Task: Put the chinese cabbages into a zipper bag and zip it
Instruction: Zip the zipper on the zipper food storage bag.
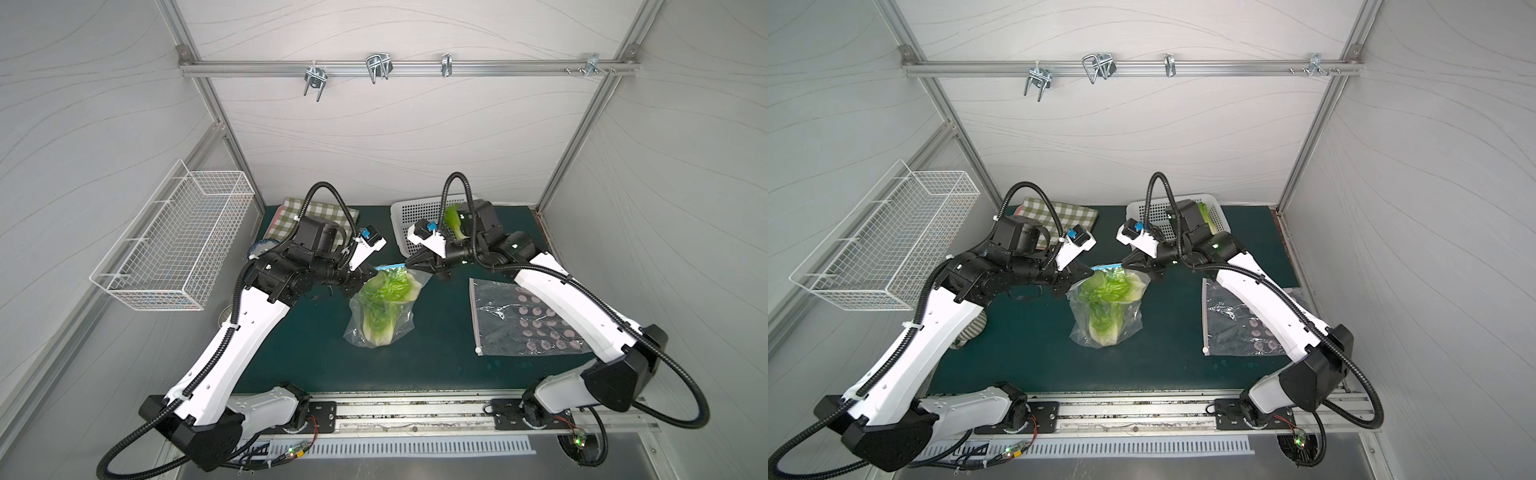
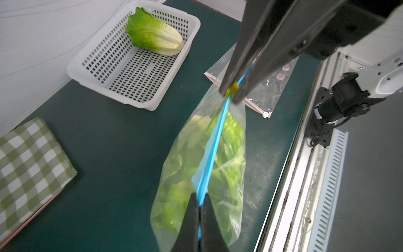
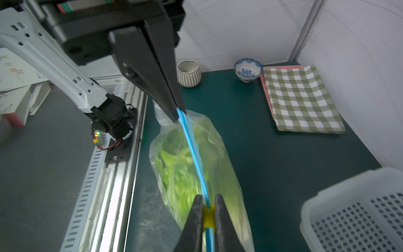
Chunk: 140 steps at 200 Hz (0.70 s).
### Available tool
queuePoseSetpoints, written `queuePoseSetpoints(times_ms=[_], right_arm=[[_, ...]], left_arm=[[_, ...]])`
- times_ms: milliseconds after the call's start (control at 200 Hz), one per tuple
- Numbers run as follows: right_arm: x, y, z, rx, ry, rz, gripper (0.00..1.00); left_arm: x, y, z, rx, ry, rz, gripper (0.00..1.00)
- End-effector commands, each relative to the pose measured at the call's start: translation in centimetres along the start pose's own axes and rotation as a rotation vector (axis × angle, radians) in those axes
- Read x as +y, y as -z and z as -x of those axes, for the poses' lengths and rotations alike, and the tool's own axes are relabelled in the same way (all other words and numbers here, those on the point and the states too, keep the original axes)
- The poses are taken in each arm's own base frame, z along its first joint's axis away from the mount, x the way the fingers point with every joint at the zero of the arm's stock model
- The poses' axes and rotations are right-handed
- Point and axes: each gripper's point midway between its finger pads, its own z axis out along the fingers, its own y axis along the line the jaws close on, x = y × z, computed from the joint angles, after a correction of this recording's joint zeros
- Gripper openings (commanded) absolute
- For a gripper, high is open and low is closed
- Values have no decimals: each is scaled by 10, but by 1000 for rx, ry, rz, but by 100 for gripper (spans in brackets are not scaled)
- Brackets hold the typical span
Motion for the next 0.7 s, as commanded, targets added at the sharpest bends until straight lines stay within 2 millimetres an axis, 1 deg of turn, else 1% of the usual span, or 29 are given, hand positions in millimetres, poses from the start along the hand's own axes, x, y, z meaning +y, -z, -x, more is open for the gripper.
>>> queuePoseSetpoints(times_ms=[0,55,95,215,310,370,425,445,485,490,495,520,560,610,665,695], right_arm=[[-24,16,-42,110,-43,-113,8],[-30,16,-53,135,-63,-124,7],[-32,15,-57,141,-73,-125,7],[-35,13,-56,125,-87,-131,7],[-49,18,-62,134,-121,-168,6],[-51,19,-57,118,-128,-168,7],[-55,18,-52,96,-140,-180,8],[-57,19,-49,89,-143,-185,12],[-60,19,-40,62,-160,-189,32],[-60,19,-40,62,-160,-189,32],[-61,19,-39,55,-166,-191,37],[-64,21,-33,36,-181,-204,45],[-69,23,-26,8,-207,-234,49],[-77,28,-21,-22,-249,-279,52],[-87,31,-19,-39,-308,-329,55],[-91,32,-22,-42,-383,-351,57]], left_arm=[[26,27,4,-19,-18,175,0],[36,27,2,-12,-1,218,0],[40,25,2,-12,11,227,0],[36,21,7,-32,28,189,0],[45,20,5,-15,36,231,0],[49,21,6,-27,49,244,0],[47,22,11,-46,58,229,0],[46,21,13,-51,61,218,0],[43,20,18,-69,75,198,0],[43,20,18,-70,77,195,0],[43,20,19,-73,80,194,0],[43,18,21,-82,94,184,0],[43,16,23,-87,124,175,0],[48,11,19,-69,176,187,0],[56,8,12,-32,246,226,0],[60,8,10,-17,278,246,0]])
